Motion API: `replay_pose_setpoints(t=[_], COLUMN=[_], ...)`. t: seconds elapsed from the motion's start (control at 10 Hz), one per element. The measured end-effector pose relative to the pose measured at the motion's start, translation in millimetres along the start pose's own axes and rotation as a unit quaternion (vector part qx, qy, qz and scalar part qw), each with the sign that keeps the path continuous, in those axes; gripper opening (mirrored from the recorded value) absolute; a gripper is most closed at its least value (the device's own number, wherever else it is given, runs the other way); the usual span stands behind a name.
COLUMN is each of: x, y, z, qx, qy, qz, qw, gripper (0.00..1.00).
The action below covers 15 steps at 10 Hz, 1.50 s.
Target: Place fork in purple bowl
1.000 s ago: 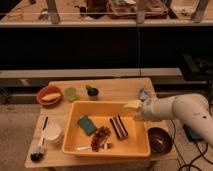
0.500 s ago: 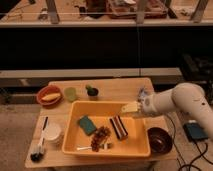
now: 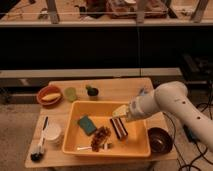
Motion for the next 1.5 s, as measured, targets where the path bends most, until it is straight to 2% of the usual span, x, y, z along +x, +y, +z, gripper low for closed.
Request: replay_pose_setpoints(t=[0.2, 0.4, 0.6, 0.8, 0.9, 1.5], x=[-9, -18, -28, -38, -41, -41], y=[-11, -4, 7, 17, 18, 18], z=[22, 45, 77, 100, 105, 106], qx=[-0.029, -0.048, -0.047, -0.045, -0.046, -0.046], qy=[-0.019, -0.039, -0.055, -0.066, -0.069, -0.070], qz=[-0.010, -0.005, 0.014, 0.032, 0.037, 0.037], qw=[0.9994, 0.9981, 0.9973, 0.9963, 0.9958, 0.9958], gripper=[0.54, 0.54, 0.54, 0.54, 0.54, 0.54])
